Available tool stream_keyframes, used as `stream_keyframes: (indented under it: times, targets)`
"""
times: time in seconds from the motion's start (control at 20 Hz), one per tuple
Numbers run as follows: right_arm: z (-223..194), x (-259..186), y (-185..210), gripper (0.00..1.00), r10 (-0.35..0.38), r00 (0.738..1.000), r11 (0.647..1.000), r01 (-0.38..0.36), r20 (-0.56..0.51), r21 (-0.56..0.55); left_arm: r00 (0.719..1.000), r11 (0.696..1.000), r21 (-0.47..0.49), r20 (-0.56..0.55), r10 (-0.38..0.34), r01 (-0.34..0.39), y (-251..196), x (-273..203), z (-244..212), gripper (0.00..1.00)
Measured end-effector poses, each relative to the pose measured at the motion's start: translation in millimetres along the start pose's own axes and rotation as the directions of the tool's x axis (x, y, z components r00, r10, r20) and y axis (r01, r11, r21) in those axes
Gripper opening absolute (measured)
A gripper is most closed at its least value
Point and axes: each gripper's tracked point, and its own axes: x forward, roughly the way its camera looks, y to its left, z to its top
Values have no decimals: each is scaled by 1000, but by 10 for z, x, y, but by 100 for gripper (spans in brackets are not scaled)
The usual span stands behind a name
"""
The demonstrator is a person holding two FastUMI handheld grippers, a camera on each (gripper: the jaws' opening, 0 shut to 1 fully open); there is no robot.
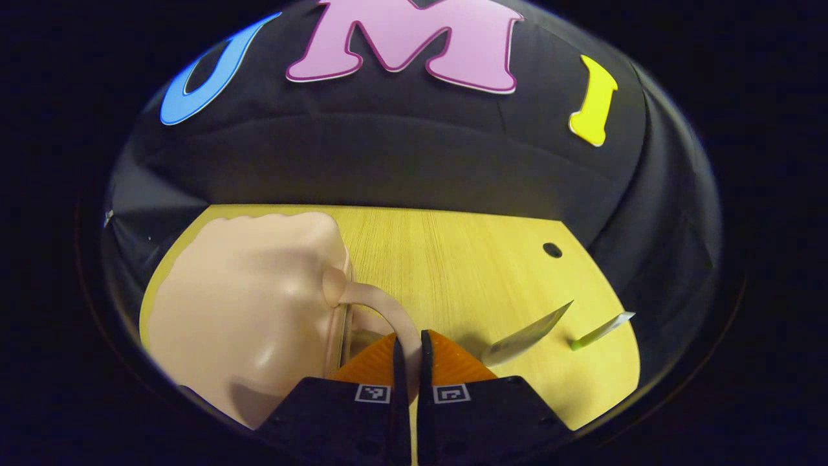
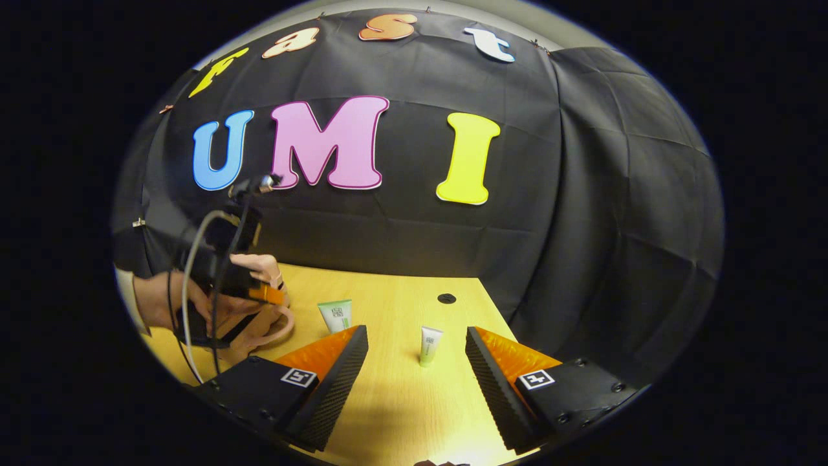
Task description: First open the suitcase, pack the skin care products into it, and then close the suitcase.
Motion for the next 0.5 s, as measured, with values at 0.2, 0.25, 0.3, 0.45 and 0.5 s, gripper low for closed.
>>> stream_keyframes:
  times: [0.2, 0.25, 0.3, 0.45, 0.5]
  targets:
    - [31, -27, 176, 96, 32, 999, 999, -32, 3, -1, 994, 999, 26, 109, 19, -22, 451, -665, 874, 9]
    - [33, -34, 224, 96, 40, 999, 999, -40, 2, 1, 991, 999, 28, 128, 28, -32, 620, -851, 1054, 9]
    - [30, -36, 267, 96, 48, 999, 999, -48, 1, 1, 989, 999, 17, 146, 34, -37, 834, -1030, 1225, 9]
    - [-48, -31, 423, 96, 78, 997, 997, -78, -27, 3, 971, 986, 64, 194, 141, -156, 1692, -1405, 1543, 9]
    - [-85, -29, 478, 97, 90, 995, 996, -89, -42, 12, 960, 974, 90, 210, 183, -206, 1985, -1482, 1589, 9]
